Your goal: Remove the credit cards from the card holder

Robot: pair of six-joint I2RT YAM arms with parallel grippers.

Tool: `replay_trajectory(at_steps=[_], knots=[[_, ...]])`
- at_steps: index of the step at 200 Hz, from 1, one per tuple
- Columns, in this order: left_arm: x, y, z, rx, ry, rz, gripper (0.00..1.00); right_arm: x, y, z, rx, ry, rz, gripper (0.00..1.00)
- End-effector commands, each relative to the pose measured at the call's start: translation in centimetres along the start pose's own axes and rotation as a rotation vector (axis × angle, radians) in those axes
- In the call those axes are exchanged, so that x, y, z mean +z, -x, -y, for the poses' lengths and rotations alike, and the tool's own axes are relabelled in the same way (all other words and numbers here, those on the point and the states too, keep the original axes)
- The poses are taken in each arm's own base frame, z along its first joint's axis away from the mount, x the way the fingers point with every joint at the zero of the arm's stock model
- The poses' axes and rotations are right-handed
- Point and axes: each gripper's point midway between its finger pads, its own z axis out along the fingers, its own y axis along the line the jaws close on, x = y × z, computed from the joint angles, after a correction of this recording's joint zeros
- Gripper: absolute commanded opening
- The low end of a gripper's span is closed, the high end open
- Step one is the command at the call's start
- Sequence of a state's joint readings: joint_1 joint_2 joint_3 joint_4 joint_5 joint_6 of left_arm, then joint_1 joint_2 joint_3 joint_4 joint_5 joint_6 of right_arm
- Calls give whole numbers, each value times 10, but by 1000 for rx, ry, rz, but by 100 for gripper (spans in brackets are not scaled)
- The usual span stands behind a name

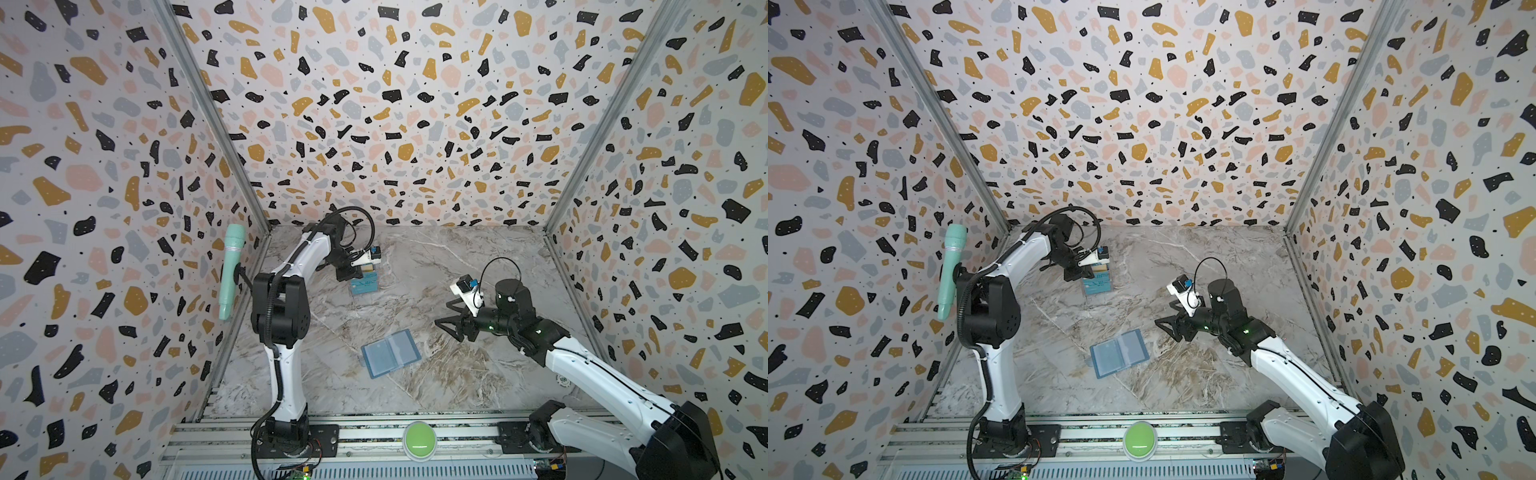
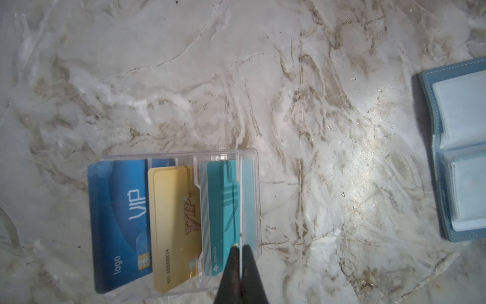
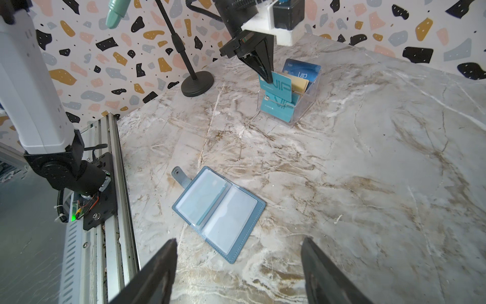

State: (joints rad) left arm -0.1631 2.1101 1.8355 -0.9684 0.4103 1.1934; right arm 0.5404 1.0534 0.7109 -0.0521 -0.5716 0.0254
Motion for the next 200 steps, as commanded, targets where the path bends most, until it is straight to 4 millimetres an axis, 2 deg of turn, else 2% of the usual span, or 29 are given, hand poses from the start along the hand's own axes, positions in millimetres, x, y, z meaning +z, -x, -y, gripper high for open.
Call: replay_trajectory(at_steps=[1, 69, 200], knots=[[-3, 3, -1, 12, -2, 18, 0, -1, 3, -2, 3, 11, 14, 74], [11, -8, -12, -34, 22, -3, 0, -2, 4, -4, 0, 23, 17, 74], [23, -17, -9, -102, 6, -16, 0, -3, 6, -5, -8, 25, 23, 74]])
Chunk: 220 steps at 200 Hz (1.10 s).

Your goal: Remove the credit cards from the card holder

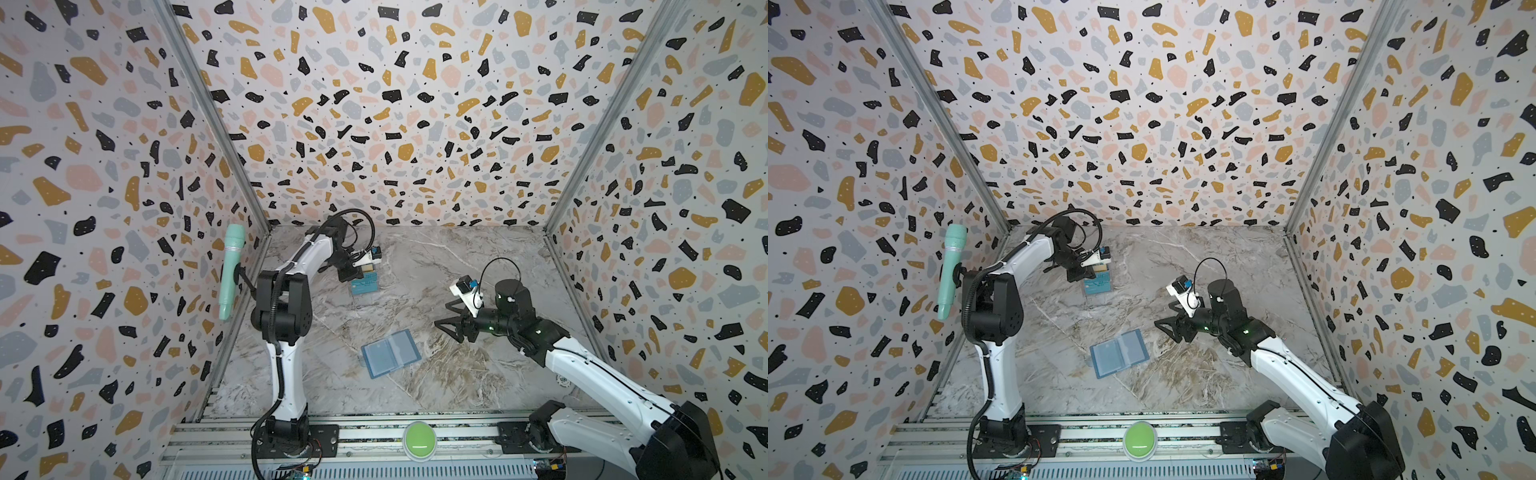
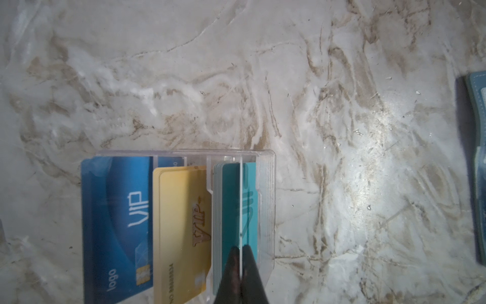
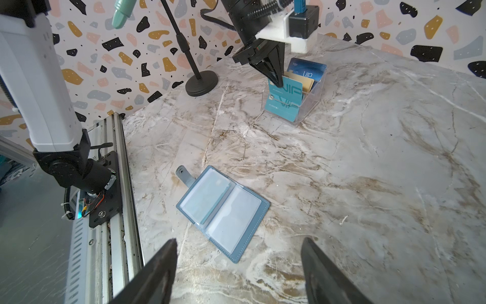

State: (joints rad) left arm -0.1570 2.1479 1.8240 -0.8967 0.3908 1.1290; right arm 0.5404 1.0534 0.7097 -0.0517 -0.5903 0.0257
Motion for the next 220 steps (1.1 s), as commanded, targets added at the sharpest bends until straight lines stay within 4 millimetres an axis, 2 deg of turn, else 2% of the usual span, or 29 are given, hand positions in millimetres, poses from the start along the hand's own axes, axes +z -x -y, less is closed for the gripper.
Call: replay_trajectory(at_steps=[1, 61, 89, 136, 167, 193, 220], knots=[[7, -7, 4, -42, -24, -7, 0, -3, 6, -2, -9, 6, 22, 74], [12, -12, 5, -67, -32, -22, 8, -3, 6, -2, -11, 4, 23, 74], [11, -14, 7, -79, -43, -29, 22, -2, 5, -2, -10, 5, 23, 74], [3, -6, 2, -101, -20, -5, 26, -2, 6, -2, -11, 7, 22, 74], [-14, 7, -4, -116, 25, 33, 29, -2, 5, -2, -9, 6, 23, 74], [-37, 18, -12, -132, 97, 58, 36, -1, 6, 2, 2, -12, 24, 74], [-63, 27, -21, -222, 180, 74, 43, 0, 8, 13, 24, -65, 18, 75]])
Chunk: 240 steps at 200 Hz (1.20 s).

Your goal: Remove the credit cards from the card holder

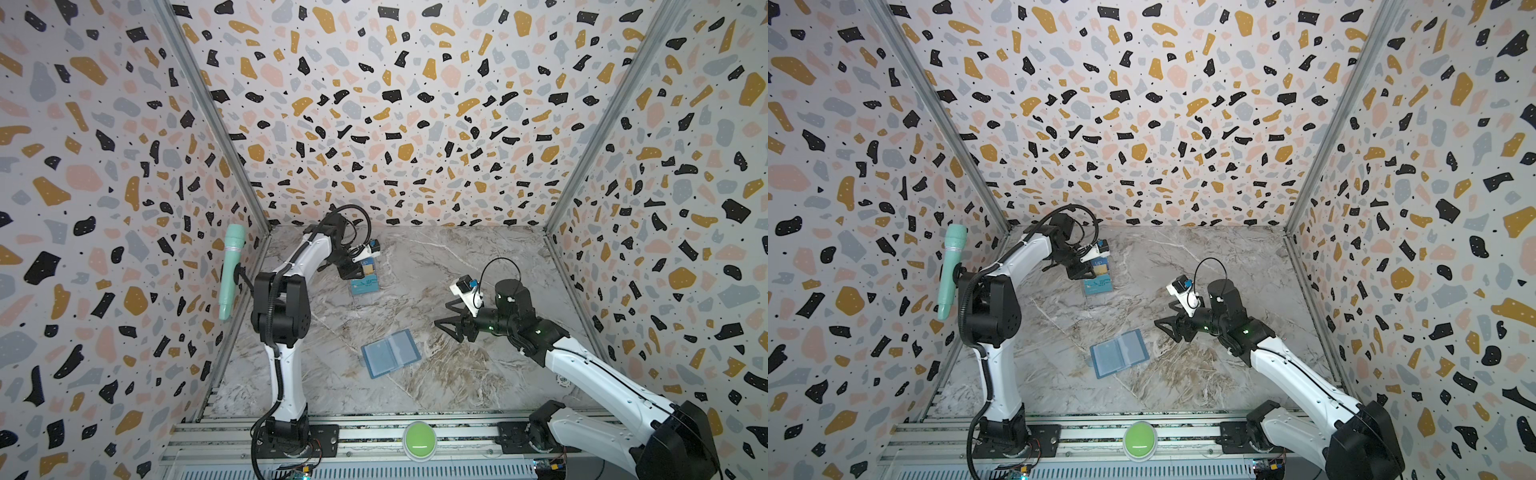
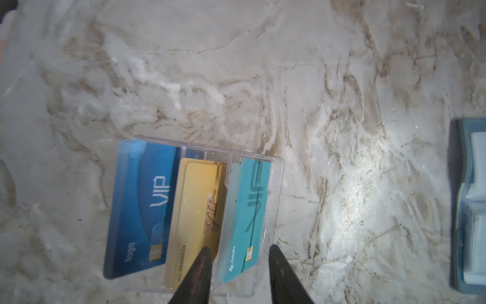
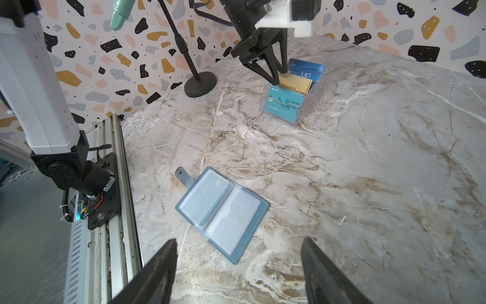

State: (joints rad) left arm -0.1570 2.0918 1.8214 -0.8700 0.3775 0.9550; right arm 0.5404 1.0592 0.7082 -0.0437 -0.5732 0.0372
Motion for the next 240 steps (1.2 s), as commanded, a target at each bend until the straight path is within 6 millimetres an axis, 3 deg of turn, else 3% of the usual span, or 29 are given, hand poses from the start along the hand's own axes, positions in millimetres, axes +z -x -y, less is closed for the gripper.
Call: replay_trajectory(at_steps=[1, 31, 83, 110, 139, 172, 204, 240], knots=[[-41, 19, -13, -82, 109, 57, 43, -1, 8, 9, 13, -51, 18, 75], [-76, 31, -47, -380, 330, 136, 61, 0, 8, 20, 24, -111, 23, 75], [-134, 60, -37, -423, 344, 241, 64, 1, 5, 37, 32, -247, -13, 75], [-161, 62, -32, -554, 397, 316, 63, 1, 1, 44, 42, -322, -34, 76], [-177, 49, -6, -701, 474, 525, 64, 6, -6, 42, 42, -338, -54, 76], [-169, 17, 42, -829, 461, 645, 64, 21, -14, 33, 29, -317, -113, 75], [-145, -20, 90, -948, 433, 596, 62, 47, -20, 23, 5, -310, -173, 76], [-120, -38, 144, -996, 356, 555, 58, 77, -30, 12, -10, -306, -244, 75]])
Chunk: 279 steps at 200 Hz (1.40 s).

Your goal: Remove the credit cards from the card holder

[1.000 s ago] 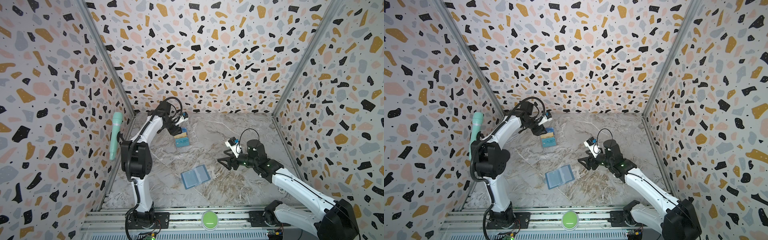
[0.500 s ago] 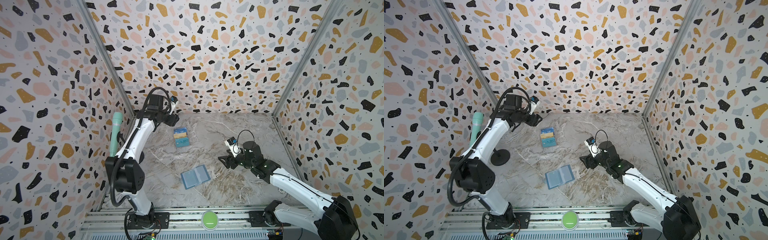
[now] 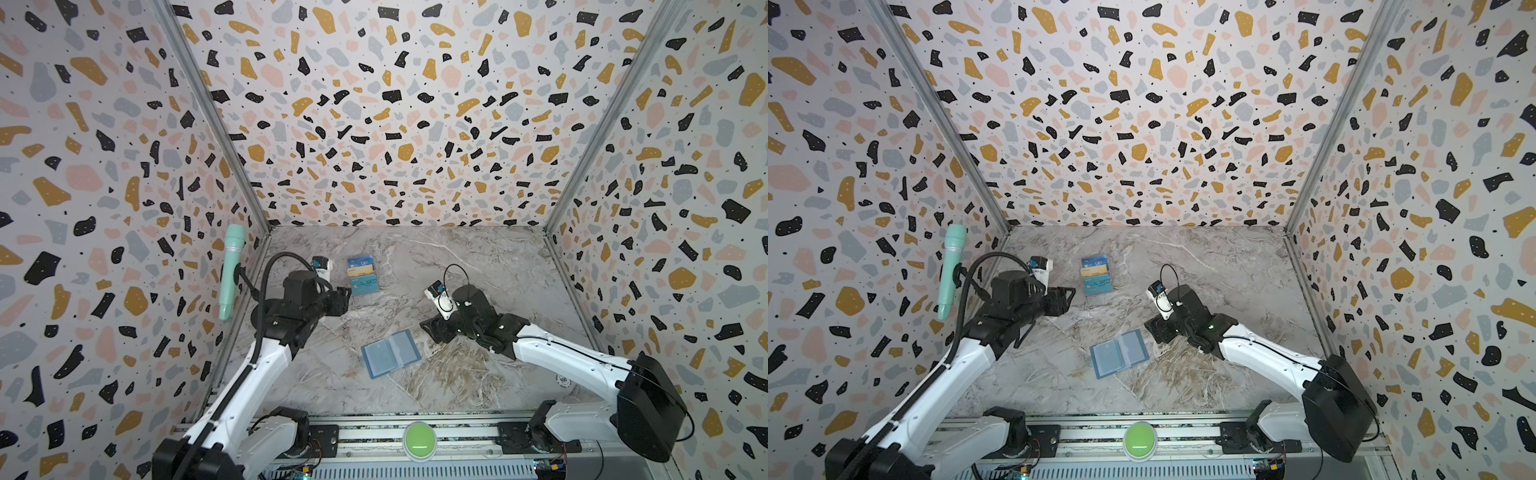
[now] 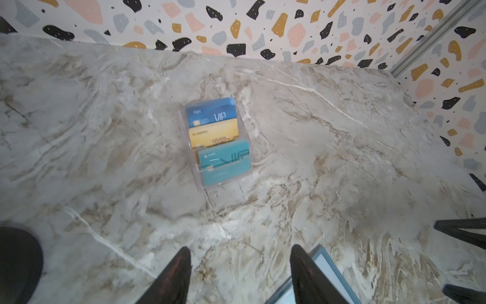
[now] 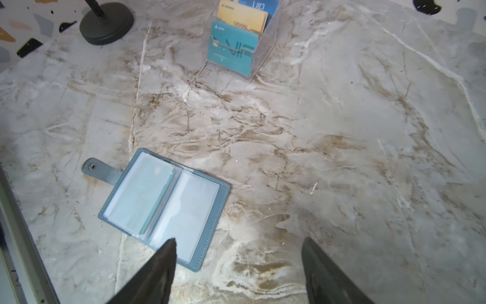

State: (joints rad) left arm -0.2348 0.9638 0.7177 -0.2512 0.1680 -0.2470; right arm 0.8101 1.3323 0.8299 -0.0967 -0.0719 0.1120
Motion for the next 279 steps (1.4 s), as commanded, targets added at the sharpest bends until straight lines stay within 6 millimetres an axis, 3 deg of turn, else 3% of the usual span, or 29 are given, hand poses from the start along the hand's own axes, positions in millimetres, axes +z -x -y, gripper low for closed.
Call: replay_trajectory(at_steps=[1, 51, 95, 128, 159, 212, 279], knots=[[-8, -17, 11, -76, -20, 9, 58, 7, 11, -7, -1, -25, -9, 75], [-10, -75, 50, -95, -67, -97, 52, 30, -5, -19, 56, 11, -88, 75], [-1, -120, 72, -174, -150, -137, 37, 36, -12, -22, 87, 29, -115, 74], [6, -153, 59, -173, -84, -201, 31, 47, -18, -25, 85, 7, -147, 74], [4, -161, 40, -184, -10, -182, 30, 65, -22, -41, 70, -7, -194, 75], [9, -184, 36, -244, -34, -204, 30, 95, -29, -74, 2, -3, -272, 78], [9, -205, 25, -269, -16, -224, 29, 110, -36, -104, -42, 54, -322, 78]])
